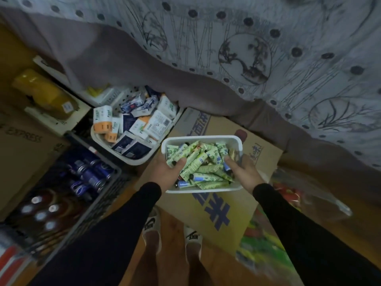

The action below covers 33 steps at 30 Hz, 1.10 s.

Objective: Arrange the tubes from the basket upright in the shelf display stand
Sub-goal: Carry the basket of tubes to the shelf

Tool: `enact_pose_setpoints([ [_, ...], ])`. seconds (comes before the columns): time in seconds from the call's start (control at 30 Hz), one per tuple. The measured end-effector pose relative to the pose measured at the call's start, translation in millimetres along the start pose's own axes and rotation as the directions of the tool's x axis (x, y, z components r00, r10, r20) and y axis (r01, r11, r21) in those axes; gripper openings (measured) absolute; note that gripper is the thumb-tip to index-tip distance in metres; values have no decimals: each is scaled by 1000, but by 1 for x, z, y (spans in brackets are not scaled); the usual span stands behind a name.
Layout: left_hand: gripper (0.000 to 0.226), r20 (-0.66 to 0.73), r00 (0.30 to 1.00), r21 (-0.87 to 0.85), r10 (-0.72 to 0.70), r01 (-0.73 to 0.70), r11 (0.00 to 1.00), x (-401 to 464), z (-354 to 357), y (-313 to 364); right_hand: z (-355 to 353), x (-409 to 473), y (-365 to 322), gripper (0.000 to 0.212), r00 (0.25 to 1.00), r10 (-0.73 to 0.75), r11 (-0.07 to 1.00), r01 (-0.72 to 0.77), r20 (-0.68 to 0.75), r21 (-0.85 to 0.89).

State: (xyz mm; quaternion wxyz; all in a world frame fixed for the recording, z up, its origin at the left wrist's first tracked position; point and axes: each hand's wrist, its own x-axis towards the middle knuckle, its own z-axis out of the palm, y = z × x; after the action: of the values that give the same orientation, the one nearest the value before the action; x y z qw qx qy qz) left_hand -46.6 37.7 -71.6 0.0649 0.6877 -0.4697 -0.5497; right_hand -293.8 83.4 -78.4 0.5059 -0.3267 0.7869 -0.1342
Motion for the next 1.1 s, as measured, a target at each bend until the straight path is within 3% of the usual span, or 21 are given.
enact_pose_setpoints([
  [0.07,95,-14,1000,-5,10,-11,1000,-21,-21,6,-3,-20,-19,98,999,-40,999,41,30,-30],
  [0.2,91,-128,990,16,51,-50,999,-76,-68,18,-9,-75,-83,92,977,-151,983,164,150,-79],
  [0.27,96,-181,982,15,60,-58,998,-106,-95,18,-9,-96,-114,114,967,-161,976,187,198,-116],
  [0.33,98,-242,968,-38,64,-75,996,-138,-122,17,-6,-113,-141,123,945,-215,955,256,245,-150],
  [0.47,89,-388,921,-86,36,-75,993,-210,-169,6,12,-151,-194,104,878,-355,871,435,320,-228],
  [0.57,77,-488,873,-142,-4,-75,987,-264,-196,-13,33,-205,-231,114,830,-422,815,524,366,-249],
  [0.63,67,-551,833,-181,-45,-66,981,-302,-209,-31,52,-244,-251,121,803,-424,785,556,419,-273],
  [0.8,51,-681,714,-272,-163,-40,962,-395,-227,-91,120,-328,-272,93,700,-457,677,674,549,-295],
  [1.0,48,-738,588,-456,-330,-75,887,-513,-226,-193,221,-443,-258,117,575,-375,544,772,727,-330],
  [1.1,27,-752,554,-511,-358,-147,847,-580,-222,-256,281,-506,-234,133,514,-340,506,806,788,-307],
])
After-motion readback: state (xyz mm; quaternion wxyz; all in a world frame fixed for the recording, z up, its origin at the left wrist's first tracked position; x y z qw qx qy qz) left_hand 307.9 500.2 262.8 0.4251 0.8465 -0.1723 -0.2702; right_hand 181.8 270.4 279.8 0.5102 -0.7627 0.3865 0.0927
